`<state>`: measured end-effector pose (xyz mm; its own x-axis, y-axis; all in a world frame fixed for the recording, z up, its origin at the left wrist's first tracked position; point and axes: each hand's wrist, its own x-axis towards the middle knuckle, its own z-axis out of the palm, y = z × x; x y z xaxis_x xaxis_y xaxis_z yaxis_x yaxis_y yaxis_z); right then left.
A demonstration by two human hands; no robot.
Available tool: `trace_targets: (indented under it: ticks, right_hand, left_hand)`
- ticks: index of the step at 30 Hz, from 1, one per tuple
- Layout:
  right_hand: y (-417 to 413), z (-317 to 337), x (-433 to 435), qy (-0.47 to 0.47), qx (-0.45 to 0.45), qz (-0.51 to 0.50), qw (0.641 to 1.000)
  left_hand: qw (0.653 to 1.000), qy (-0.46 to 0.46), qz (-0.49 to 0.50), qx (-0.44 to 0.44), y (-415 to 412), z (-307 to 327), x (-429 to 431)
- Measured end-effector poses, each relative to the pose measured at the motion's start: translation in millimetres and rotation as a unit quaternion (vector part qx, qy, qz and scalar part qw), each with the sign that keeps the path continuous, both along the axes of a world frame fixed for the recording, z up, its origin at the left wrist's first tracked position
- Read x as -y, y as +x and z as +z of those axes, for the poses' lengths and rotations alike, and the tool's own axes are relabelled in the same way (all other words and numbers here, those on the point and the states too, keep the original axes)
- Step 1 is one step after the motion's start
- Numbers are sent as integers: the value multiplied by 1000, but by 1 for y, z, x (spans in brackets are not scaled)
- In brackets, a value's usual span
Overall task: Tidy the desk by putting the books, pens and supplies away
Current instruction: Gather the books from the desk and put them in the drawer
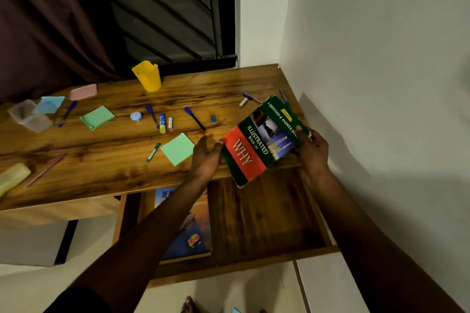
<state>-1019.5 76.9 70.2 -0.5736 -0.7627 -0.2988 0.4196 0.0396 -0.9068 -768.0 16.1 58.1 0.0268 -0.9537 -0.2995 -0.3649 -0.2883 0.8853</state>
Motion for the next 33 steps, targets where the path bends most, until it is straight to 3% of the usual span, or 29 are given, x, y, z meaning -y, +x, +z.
trace_targets:
  ticks: [4, 8, 11, 15, 19, 26, 29, 33]
  right_hand:
    - [-12, -4, -20, 4, 25, 42, 999]
    - [-14, -15, -34, 13, 61, 88, 994]
    - [-15, -36, -43, 55, 77, 150, 984]
    - [-13, -61, -61, 160, 32, 228, 960]
    - [0, -79, -77, 202, 31, 244, 948]
    - [5, -106, -92, 280, 37, 264, 922]
    - [2, -111, -100, 305, 29, 302, 903]
    - [2, -115, -102, 302, -27, 330, 894]
  left_hand:
    - [993, -35, -60, 101, 18, 22, -4]
    - [982, 58, -176, -31, 32, 29, -48]
    - [961, 161, -198, -103, 46, 18, -85]
    - [938, 258, -174, -153, 60, -3, -127]
    - [918, 318, -128, -199, 69, -22, -159]
    - [925, 326, -26, -192, 54, -56, -160]
    - [943, 298, -3, -150, 41, -62, -147]
    - [951, 287, 0, -113, 24, -72, -125]
